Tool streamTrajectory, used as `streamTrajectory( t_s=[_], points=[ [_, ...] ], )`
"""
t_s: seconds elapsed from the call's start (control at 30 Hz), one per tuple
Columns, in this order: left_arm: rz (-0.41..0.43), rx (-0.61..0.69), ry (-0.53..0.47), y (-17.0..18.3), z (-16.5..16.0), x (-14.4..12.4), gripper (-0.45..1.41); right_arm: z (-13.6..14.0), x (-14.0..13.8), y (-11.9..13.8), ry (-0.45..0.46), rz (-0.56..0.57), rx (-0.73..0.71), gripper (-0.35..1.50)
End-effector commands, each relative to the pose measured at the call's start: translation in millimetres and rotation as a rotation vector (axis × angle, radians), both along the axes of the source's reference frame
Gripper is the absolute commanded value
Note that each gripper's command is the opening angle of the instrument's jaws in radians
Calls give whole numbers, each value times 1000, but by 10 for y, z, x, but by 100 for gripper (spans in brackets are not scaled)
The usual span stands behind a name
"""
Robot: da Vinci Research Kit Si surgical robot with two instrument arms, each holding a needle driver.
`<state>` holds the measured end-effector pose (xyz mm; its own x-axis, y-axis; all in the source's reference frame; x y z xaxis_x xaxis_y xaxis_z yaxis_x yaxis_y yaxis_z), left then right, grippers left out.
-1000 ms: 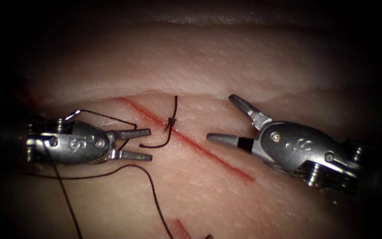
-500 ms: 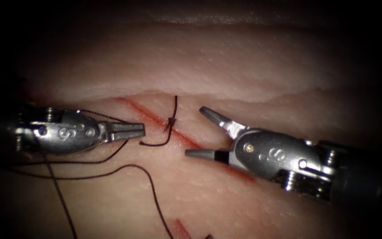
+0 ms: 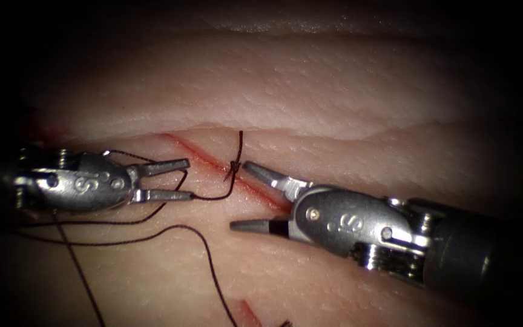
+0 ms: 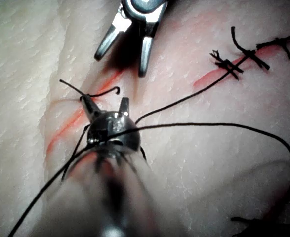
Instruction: Wound Closure
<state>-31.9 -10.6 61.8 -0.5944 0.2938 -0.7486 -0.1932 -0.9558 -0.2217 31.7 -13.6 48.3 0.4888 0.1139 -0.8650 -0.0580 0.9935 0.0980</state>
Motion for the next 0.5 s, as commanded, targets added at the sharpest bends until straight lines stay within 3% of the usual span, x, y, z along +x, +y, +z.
streamTrajectory(
  t_s=[0.03, 0.3, 0.4, 0.5],
  points=[
    [-1, 0, -4, -1, 4, -7, 78, 3, 9, 5, 2, 1, -3, 113],
    [16, 17, -11, -10, -4, -19, 86, 4, 9, 7, 1, 2, -3, 113],
    [14, 18, -14, -6, -1, -24, 57, 5, 9, 6, -1, 3, -4, 113],
    [14, 17, -16, -2, 3, -23, 41, 5, 8, 6, -3, 4, -5, 113]
  ],
)
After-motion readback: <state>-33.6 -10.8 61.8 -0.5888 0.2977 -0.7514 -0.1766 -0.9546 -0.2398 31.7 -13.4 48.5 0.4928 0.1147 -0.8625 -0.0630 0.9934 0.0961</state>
